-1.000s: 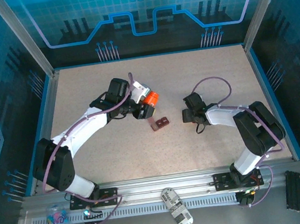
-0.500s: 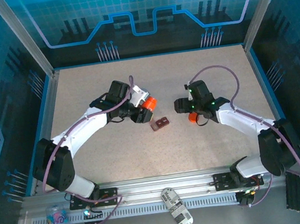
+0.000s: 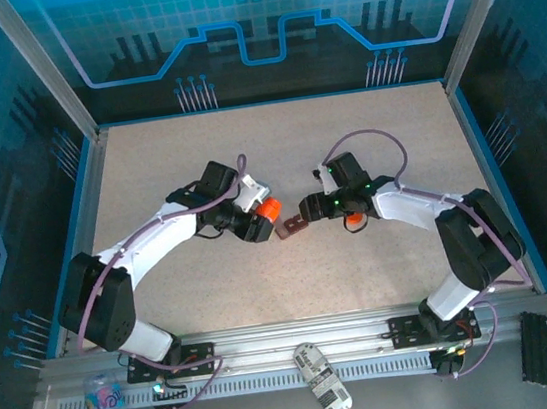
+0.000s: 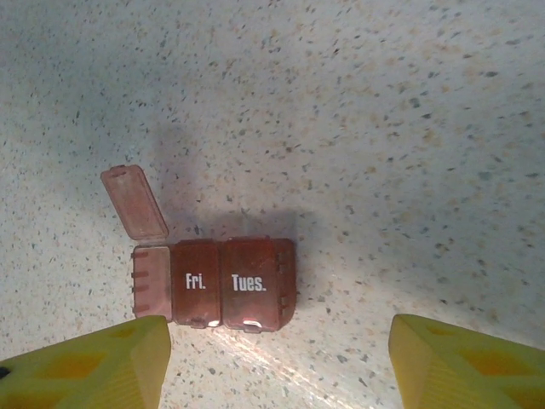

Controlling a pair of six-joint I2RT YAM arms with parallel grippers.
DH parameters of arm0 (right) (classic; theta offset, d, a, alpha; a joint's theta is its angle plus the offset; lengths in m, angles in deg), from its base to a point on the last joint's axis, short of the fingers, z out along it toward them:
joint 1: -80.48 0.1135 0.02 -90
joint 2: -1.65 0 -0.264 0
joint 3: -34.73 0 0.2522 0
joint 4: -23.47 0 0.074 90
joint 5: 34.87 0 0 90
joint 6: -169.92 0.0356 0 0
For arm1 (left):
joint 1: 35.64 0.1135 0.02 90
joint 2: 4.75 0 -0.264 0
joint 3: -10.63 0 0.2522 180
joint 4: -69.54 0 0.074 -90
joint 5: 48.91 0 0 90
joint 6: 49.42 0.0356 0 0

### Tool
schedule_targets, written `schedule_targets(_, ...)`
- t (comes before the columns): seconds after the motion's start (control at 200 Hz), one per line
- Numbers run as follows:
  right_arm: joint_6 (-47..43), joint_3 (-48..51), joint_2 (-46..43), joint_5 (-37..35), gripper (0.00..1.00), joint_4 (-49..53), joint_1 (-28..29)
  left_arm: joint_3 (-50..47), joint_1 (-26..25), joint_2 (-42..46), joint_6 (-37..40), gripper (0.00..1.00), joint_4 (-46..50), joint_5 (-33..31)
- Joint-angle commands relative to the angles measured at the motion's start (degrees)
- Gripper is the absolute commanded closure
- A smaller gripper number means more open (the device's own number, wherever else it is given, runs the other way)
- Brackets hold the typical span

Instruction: Sort the pills into containers

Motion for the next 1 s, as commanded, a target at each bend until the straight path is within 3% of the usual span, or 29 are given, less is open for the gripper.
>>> schedule_targets(0.0, -1.26, -2.38, 2.02, 1.05, 0.32, -1.61, 1.20, -1.42, -1.38, 0.30, -1.24, 1.00, -0.40, -0.07)
schedule_targets(0.996, -2.56, -3.42, 9.51, -5.29, 0.35, -2.51, 4.13, 1.31, -5.02, -8.36, 1.51, 1.00, 5.39, -5.08)
